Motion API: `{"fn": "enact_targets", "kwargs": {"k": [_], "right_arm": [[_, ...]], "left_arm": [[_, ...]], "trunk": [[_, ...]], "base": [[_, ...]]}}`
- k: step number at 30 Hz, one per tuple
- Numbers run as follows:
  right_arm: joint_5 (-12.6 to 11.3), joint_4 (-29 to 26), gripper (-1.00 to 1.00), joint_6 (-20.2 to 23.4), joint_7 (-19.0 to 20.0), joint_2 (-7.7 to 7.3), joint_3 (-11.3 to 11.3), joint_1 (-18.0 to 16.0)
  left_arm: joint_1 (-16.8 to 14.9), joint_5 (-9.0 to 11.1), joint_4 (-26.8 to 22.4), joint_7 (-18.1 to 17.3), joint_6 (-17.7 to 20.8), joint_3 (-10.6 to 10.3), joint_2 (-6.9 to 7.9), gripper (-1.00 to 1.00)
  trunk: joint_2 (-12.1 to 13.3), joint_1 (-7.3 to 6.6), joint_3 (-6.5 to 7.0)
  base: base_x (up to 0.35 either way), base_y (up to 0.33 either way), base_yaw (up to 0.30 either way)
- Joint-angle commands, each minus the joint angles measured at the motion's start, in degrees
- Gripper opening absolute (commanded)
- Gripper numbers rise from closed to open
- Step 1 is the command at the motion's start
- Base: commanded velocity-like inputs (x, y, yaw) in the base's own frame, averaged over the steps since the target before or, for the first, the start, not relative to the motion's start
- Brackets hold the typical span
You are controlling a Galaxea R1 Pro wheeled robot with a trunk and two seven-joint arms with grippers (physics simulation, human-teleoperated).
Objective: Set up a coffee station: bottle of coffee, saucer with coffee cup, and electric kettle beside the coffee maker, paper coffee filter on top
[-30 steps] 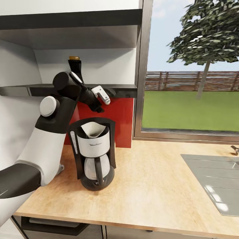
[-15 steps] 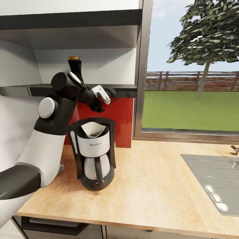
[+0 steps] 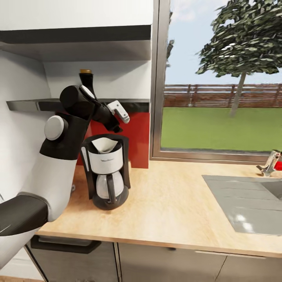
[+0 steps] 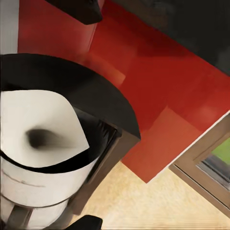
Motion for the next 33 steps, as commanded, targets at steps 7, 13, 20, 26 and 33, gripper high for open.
{"fn": "enact_targets", "kwargs": {"k": [7, 13, 20, 26, 33], "right_arm": [[0.0, 0.1, 1.00, -0.2, -0.1, 0.00, 0.0, 0.0], [0.0, 0.1, 1.00, -0.3, -0.1, 0.00, 0.0, 0.0], [-0.1, -0.1, 1.00, -0.3, -0.2, 0.05, -0.2, 0.0], [-0.1, -2.3, 1.00, -0.4, -0.2, 0.09, -0.2, 0.0], [0.2, -2.3, 1.00, -0.4, 0.0, -0.13, 0.2, 0.0]], "left_arm": [[0.0, -0.6, -0.1, -0.5, 0.6, 0.0, 0.08, 1.00], [0.1, -0.6, -0.1, -0.5, 0.6, 1.0, 0.20, 1.00], [0.2, -0.4, -4.4, -0.8, 0.4, 11.3, 0.33, 1.00], [-0.3, 0.3, -6.5, -0.2, 0.5, 26.9, 0.01, 1.00], [-9.1, 0.6, -5.9, 17.2, 5.6, 30.6, -0.21, 1.00]], "trunk": [[0.0, -0.01, -0.03], [0.0, -0.01, -0.03], [0.0, -0.01, -0.03], [0.0, -0.01, -0.03], [0.0, -0.01, -0.03]], "base": [[-0.275, -0.152, 0.000], [-0.075, -0.037, 0.000], [-0.007, -0.003, 0.000], [0.000, 0.000, 0.000], [0.000, 0.000, 0.000]]}}
